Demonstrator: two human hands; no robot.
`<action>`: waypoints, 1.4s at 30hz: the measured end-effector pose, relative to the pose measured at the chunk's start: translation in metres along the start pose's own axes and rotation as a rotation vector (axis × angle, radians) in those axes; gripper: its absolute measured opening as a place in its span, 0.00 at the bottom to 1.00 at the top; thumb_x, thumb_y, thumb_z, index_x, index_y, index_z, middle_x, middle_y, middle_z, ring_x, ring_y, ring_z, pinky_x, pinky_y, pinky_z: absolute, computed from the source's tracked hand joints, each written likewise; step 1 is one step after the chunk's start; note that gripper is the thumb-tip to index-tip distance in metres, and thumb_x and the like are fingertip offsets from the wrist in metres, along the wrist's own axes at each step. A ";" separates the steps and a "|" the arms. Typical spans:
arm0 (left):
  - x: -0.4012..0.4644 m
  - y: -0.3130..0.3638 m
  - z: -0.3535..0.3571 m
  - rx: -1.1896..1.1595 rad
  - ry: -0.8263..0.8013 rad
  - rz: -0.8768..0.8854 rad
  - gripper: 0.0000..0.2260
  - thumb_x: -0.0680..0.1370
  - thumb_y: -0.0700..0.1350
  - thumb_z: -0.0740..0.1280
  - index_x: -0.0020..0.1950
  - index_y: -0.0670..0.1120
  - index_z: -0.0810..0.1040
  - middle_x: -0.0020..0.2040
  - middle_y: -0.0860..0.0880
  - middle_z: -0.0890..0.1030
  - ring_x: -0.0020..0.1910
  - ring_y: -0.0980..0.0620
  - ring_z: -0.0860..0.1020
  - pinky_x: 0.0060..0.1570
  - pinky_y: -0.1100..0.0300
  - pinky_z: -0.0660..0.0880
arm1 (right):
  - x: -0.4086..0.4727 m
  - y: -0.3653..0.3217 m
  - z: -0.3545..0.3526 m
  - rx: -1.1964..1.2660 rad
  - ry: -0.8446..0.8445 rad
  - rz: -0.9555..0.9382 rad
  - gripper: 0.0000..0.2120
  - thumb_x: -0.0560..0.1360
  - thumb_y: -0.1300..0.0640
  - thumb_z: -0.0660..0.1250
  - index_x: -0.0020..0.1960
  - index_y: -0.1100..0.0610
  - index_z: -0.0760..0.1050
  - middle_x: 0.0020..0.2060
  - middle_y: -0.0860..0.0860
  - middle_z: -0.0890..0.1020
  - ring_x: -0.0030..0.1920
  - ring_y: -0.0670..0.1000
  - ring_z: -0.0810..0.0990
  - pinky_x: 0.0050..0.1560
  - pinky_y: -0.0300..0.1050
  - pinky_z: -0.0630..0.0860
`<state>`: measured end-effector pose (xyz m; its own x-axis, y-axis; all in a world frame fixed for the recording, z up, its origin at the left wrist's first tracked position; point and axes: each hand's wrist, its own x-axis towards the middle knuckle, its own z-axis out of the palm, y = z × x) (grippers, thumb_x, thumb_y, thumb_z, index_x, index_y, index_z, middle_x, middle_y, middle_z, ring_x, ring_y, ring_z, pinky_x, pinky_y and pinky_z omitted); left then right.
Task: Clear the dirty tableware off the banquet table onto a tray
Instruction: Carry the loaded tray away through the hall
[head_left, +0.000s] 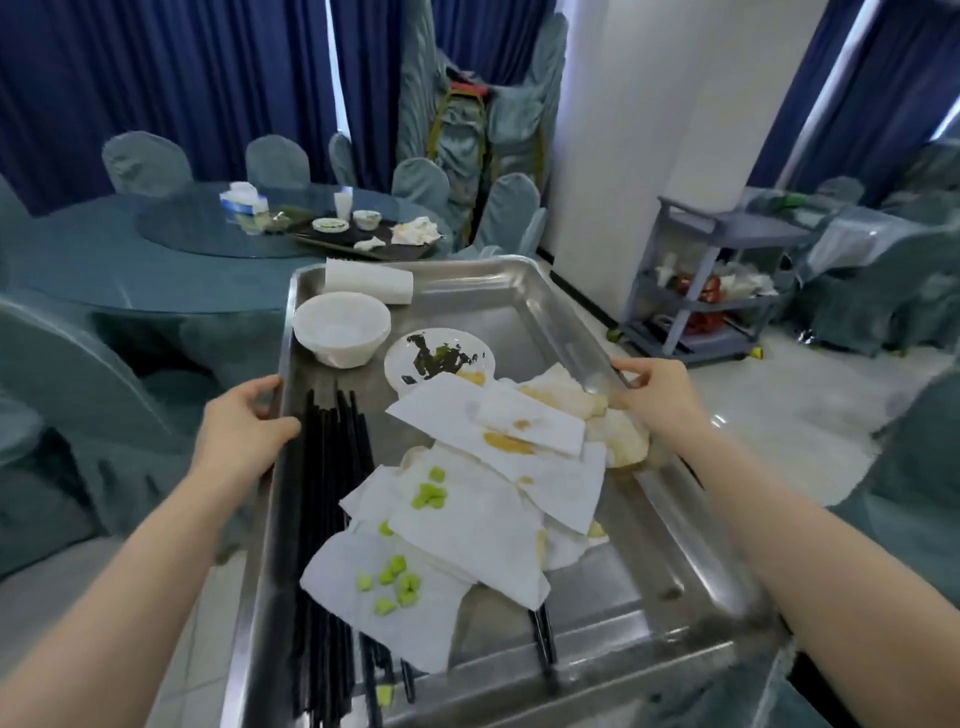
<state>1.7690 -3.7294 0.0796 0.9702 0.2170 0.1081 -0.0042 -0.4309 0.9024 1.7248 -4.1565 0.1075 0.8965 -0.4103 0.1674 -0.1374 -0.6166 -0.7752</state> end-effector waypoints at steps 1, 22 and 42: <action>0.023 0.008 0.018 -0.016 -0.023 0.013 0.26 0.69 0.35 0.71 0.66 0.49 0.75 0.41 0.54 0.78 0.38 0.56 0.77 0.41 0.59 0.73 | 0.019 0.003 -0.003 -0.003 0.029 0.013 0.23 0.68 0.54 0.76 0.63 0.51 0.78 0.36 0.49 0.77 0.36 0.47 0.74 0.39 0.44 0.72; 0.384 0.232 0.533 -0.048 -0.561 0.225 0.26 0.67 0.34 0.71 0.62 0.53 0.74 0.43 0.45 0.81 0.39 0.48 0.81 0.36 0.57 0.75 | 0.408 0.195 -0.151 -0.083 0.498 0.319 0.23 0.67 0.44 0.76 0.60 0.48 0.80 0.23 0.44 0.67 0.24 0.45 0.64 0.25 0.40 0.59; 0.595 0.455 1.066 -0.183 -0.774 0.220 0.38 0.68 0.30 0.68 0.74 0.52 0.60 0.32 0.47 0.75 0.27 0.52 0.71 0.26 0.59 0.66 | 0.810 0.428 -0.330 -0.102 0.664 0.554 0.24 0.68 0.62 0.72 0.63 0.48 0.78 0.34 0.50 0.80 0.37 0.51 0.79 0.36 0.44 0.76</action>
<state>2.6023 -4.7298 0.1096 0.8348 -0.5496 0.0323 -0.1879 -0.2293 0.9551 2.2534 -4.9747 0.1119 0.2624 -0.9565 0.1272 -0.5470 -0.2561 -0.7970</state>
